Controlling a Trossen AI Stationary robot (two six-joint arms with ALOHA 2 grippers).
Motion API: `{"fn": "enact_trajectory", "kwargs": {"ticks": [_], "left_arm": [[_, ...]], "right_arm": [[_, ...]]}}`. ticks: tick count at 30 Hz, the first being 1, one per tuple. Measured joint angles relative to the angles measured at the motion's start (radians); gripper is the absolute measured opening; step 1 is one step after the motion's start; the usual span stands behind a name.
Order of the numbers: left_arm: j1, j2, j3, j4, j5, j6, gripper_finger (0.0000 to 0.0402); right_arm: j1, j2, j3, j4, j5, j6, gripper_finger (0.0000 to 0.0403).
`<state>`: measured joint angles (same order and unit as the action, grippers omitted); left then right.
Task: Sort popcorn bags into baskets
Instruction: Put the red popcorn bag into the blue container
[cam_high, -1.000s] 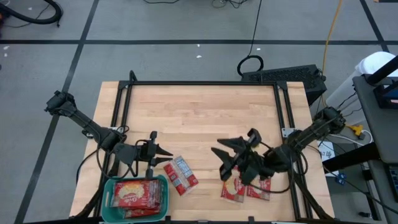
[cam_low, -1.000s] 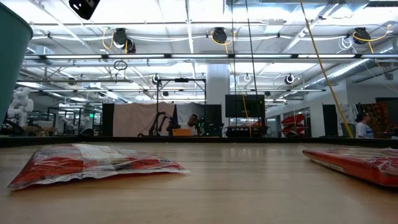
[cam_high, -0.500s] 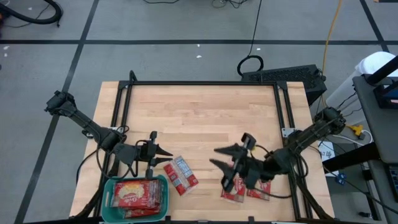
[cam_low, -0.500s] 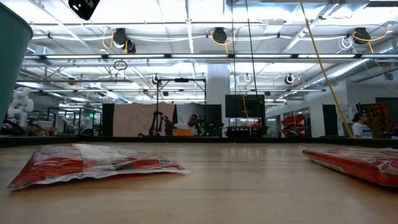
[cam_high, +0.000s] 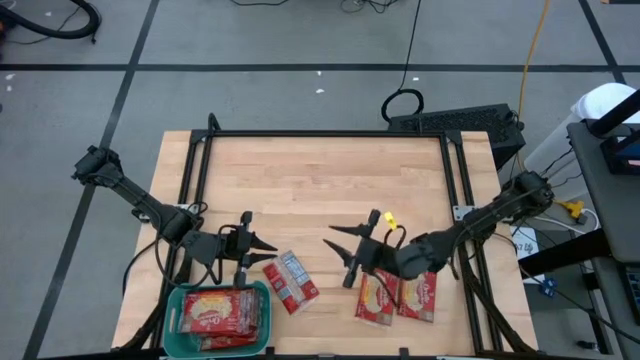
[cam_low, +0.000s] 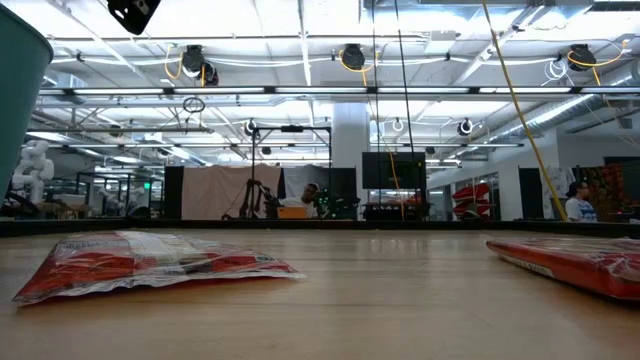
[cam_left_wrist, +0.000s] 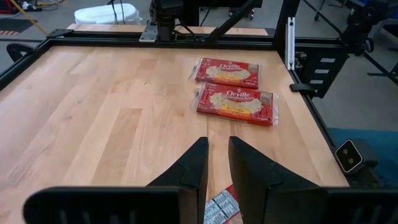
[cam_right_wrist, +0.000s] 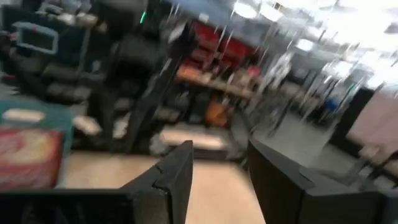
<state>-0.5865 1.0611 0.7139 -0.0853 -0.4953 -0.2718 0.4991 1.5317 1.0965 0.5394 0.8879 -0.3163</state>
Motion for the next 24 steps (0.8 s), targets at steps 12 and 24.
{"fn": "enact_trajectory", "kwargs": {"ticks": [12, 24], "left_arm": [[0.018, 0.0, 0.0, -0.013, -0.02, -0.062, 0.0065], [0.073, 0.0, 0.0, -0.126, -0.031, -0.127, 0.0065]], "right_arm": [[-0.054, 0.013, -0.089, -0.184, -0.304, 0.503, 0.0144], [-0.174, 0.25, -0.054, -0.09, -0.684, 0.827, 0.0144]]}}
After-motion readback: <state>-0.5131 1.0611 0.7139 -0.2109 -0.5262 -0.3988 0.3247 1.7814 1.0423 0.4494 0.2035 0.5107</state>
